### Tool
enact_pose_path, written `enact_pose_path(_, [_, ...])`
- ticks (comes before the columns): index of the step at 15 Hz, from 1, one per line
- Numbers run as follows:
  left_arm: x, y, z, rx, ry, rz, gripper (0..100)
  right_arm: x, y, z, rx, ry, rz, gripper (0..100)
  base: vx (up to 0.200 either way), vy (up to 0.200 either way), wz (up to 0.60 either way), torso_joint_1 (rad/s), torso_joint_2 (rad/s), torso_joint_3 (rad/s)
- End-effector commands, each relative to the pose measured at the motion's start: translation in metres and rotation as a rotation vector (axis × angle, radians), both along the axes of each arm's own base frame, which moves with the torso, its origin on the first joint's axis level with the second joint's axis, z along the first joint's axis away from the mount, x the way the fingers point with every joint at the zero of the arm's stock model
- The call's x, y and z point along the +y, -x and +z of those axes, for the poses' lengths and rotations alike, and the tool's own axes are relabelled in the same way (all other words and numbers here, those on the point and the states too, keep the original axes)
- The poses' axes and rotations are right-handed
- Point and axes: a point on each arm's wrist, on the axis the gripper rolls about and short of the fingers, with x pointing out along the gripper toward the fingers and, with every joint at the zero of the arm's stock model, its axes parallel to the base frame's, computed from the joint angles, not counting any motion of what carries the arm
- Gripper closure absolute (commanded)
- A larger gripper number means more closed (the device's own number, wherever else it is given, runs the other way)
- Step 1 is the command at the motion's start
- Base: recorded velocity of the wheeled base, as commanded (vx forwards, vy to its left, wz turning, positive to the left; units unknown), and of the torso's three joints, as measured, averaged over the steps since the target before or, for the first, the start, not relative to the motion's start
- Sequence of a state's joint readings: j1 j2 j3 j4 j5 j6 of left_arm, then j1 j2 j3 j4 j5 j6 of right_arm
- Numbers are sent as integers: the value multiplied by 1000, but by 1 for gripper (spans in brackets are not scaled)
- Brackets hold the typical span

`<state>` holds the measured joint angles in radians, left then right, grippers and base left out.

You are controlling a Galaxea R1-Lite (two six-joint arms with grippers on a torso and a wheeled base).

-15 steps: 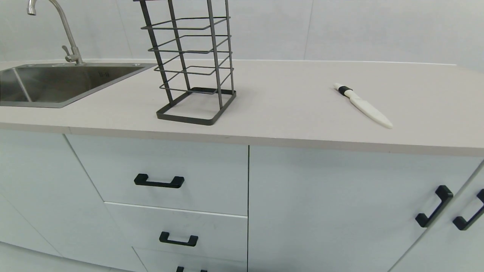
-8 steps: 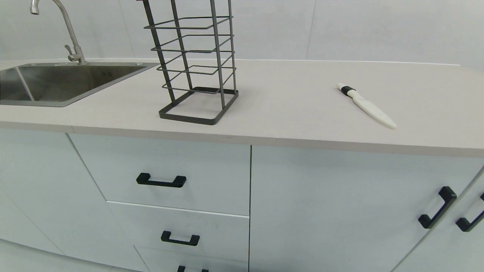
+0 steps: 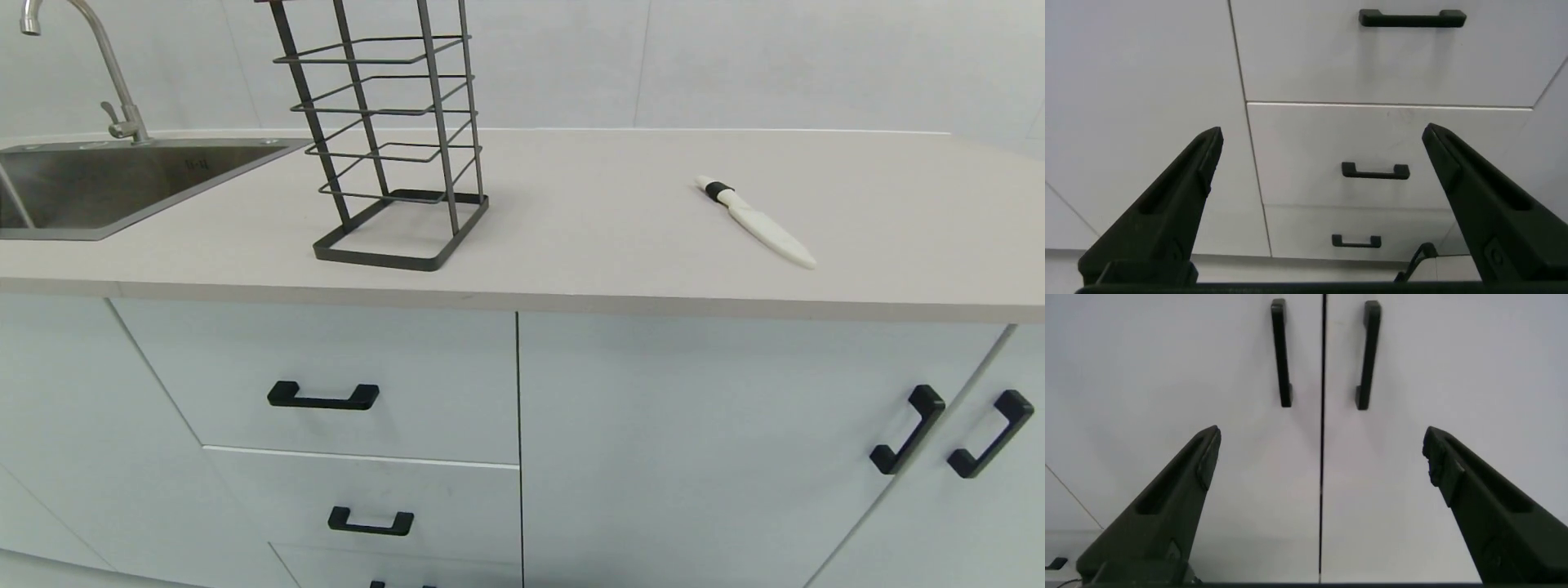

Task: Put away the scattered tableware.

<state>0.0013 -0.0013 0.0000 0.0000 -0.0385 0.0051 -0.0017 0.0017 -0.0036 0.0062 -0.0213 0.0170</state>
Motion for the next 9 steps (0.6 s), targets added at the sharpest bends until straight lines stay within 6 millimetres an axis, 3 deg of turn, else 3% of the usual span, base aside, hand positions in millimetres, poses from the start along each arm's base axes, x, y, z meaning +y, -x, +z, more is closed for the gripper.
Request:
enact_pose_path(1, [0,0,0,1,1,0,0,0,0,0,2,2,0,0,0,0,0,0,0,0])
enact_pose_path(5, [0,0,0,1,-1,0,0,0,0,0,2,2,0,0,0,0,0,15,-20,-7])
enact_pose_path(9, [0,0,0,1,1,0,0,0,0,0,0,2,0,0,0,0,0,202,-99,-90])
